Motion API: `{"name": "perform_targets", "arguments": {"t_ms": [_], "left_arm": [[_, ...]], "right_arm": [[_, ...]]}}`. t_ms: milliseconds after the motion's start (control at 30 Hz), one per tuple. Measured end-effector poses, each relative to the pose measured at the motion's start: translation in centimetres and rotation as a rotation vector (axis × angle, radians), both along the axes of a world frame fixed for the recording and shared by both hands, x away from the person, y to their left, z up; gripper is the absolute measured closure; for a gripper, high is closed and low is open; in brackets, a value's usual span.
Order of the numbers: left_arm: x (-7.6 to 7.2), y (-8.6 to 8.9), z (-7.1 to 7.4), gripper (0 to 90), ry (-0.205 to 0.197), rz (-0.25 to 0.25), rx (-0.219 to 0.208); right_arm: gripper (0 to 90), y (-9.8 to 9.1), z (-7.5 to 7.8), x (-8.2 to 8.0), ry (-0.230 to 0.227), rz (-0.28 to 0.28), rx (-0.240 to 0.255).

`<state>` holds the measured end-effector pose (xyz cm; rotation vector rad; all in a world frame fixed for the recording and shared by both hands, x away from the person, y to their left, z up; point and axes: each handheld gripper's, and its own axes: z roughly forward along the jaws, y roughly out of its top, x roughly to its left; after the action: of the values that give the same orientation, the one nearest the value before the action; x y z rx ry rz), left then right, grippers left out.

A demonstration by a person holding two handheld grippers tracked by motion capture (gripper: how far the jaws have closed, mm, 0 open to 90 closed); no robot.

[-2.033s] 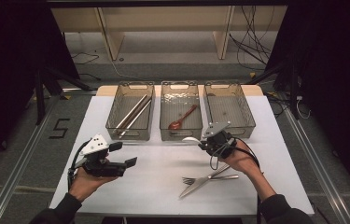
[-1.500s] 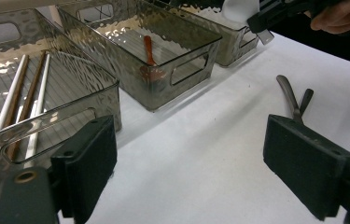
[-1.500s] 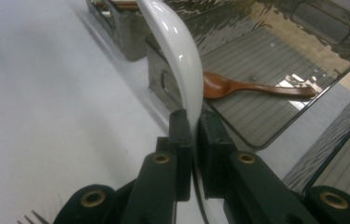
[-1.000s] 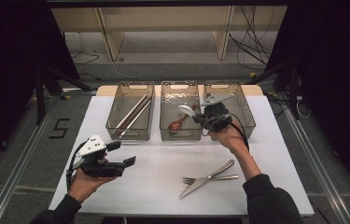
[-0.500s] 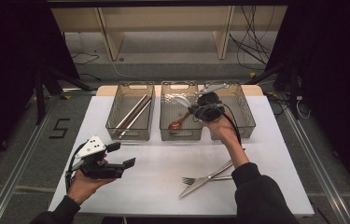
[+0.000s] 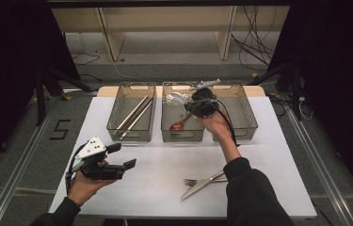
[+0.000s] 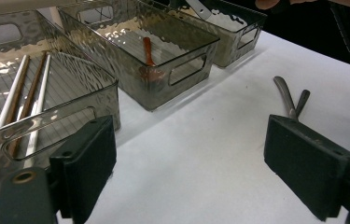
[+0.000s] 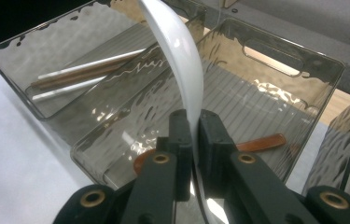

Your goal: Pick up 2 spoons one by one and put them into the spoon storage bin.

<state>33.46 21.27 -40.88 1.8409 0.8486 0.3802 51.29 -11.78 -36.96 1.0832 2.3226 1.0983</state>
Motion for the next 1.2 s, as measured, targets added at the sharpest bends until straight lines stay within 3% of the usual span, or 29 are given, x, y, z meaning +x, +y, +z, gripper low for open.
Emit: {"name": "perform_targets", "arguments": {"t_ms": [667, 900, 1200], "left_arm": [[0.0, 0.0, -0.1, 16.4, 0.006, -0.006, 0.007], [0.0, 0.0, -0.1, 16.4, 0.009, -0.008, 0.008], [0.1, 0.0, -0.2, 16.4, 0.011, -0.006, 0.008]], "right_arm": [[84.4, 0.1, -1.6, 0.6, 0.047, -0.036, -0.018], [68.9, -0.3, -1.2, 0.5, 0.057, -0.033, 0.012], [54.3, -1.5, -0.7, -0.7, 0.060, -0.013, 0.012]]}}
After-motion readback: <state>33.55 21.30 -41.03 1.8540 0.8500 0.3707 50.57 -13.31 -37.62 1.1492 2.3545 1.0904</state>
